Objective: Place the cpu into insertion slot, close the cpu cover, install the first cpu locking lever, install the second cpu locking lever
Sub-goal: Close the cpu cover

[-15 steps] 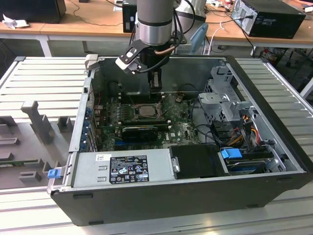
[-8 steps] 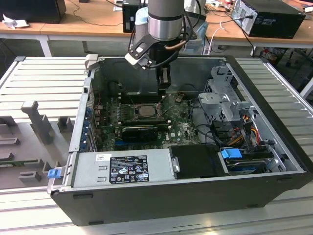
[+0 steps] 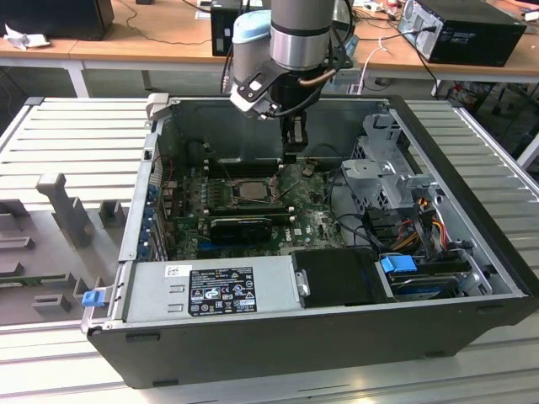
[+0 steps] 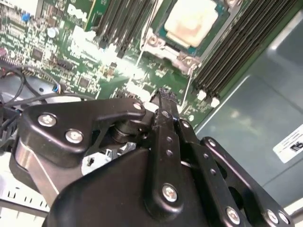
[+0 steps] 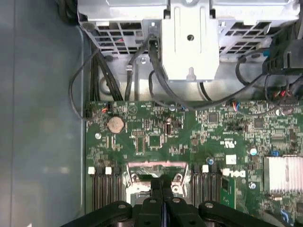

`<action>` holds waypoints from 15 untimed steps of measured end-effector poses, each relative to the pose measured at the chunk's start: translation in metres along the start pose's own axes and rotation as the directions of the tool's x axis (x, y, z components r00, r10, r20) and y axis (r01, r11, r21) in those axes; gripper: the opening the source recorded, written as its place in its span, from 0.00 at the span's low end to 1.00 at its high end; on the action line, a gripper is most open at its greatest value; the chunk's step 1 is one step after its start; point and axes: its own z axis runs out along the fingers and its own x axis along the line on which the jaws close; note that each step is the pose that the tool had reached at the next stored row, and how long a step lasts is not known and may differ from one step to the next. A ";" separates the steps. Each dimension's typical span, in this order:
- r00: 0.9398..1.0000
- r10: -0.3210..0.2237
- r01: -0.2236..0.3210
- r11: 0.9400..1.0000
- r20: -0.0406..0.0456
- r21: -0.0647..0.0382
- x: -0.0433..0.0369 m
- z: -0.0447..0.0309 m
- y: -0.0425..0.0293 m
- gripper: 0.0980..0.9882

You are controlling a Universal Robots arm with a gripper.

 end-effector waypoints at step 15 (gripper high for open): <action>0.999 -0.033 0.033 0.999 0.004 0.001 0.0003 0.0262 0.0321 0.01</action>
